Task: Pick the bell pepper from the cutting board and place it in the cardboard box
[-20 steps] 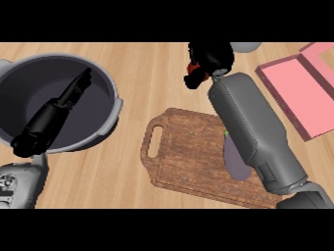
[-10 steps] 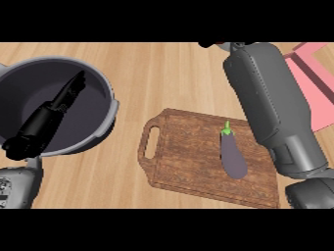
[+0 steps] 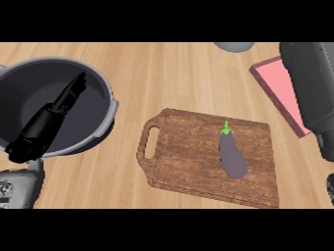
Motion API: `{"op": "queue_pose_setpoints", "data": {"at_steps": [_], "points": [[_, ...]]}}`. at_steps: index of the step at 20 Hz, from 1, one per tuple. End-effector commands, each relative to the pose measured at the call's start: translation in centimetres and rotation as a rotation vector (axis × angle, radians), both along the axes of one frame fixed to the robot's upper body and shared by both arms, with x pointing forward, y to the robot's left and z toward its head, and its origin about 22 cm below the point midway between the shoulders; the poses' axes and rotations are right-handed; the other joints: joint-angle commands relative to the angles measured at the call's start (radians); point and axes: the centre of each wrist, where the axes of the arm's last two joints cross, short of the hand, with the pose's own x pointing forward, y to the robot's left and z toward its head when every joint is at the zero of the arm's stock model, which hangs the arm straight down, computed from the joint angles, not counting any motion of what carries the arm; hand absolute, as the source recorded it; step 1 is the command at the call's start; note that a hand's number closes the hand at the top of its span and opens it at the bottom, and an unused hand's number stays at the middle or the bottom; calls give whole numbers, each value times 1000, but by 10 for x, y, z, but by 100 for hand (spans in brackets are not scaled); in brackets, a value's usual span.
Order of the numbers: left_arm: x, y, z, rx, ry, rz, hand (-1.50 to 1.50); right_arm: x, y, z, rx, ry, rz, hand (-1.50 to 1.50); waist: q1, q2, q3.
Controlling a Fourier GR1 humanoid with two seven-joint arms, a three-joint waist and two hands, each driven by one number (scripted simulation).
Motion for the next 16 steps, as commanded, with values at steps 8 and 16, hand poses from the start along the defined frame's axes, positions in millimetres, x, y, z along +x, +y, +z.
{"op": "queue_pose_setpoints", "data": {"at_steps": [8,16], "points": [[4,-1,2,10,-9,-22,0,-3,-106,-22,56,411,-61,150,2,4,0],[-2,-1,-9,-9,5,-12,0,-20,-165,-37,94,654,-31,150,16,7,1]]}}
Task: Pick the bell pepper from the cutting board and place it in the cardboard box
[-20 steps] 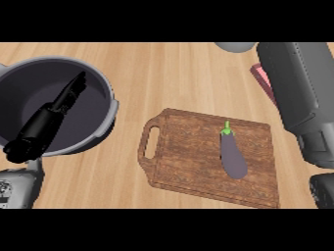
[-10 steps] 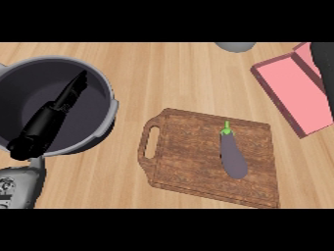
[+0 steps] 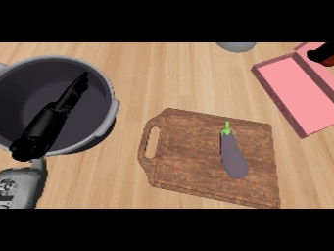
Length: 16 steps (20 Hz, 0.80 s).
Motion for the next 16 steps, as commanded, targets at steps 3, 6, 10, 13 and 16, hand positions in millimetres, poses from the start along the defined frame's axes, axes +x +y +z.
{"op": "queue_pose_setpoints", "data": {"at_steps": [3,6,10,13,16], "points": [[5,3,-1,5,-3,-12,0,-18,-46,-14,95,171,28,-150,-2,1,0],[14,14,6,-8,-12,7,0,-9,-23,-21,147,173,149,-150,-4,-1,0],[7,8,0,7,2,3,0,-15,-39,-6,215,-41,249,-150,-3,-2,0],[7,2,7,7,5,5,0,-21,-52,15,354,-371,218,-150,-11,-5,4],[2,9,-5,-3,15,24,0,-18,-48,21,635,-638,128,-150,-19,-9,4]]}}
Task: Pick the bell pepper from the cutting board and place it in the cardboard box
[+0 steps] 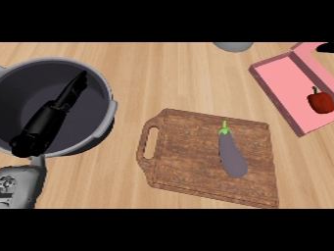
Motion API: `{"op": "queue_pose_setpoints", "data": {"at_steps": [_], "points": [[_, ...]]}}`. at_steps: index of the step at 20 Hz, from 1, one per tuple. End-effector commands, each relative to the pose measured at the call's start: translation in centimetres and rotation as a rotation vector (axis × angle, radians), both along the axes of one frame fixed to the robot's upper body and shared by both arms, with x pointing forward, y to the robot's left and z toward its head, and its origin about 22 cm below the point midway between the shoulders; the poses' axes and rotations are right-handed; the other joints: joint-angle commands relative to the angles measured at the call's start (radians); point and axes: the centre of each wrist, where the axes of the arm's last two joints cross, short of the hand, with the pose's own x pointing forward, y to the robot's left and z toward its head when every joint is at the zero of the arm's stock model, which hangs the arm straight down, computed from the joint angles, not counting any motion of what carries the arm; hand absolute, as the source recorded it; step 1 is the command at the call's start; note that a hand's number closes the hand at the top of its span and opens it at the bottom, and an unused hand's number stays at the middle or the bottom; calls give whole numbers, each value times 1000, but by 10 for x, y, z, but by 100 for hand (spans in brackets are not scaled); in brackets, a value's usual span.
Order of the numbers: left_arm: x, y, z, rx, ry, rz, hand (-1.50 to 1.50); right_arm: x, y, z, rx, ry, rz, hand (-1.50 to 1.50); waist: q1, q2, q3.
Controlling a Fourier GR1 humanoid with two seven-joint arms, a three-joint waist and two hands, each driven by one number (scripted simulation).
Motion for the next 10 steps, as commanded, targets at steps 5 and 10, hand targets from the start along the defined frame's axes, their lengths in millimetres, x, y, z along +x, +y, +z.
{"op": "queue_pose_setpoints", "data": {"at_steps": [5,10], "points": [[-6,5,3,-9,-14,-2,0,-21,-38,-13,481,-374,-257,-150,5,1,-1],[-13,-2,0,2,-5,-11,0,-56,-84,-38,463,-437,-322,-150,14,6,-2]]}}
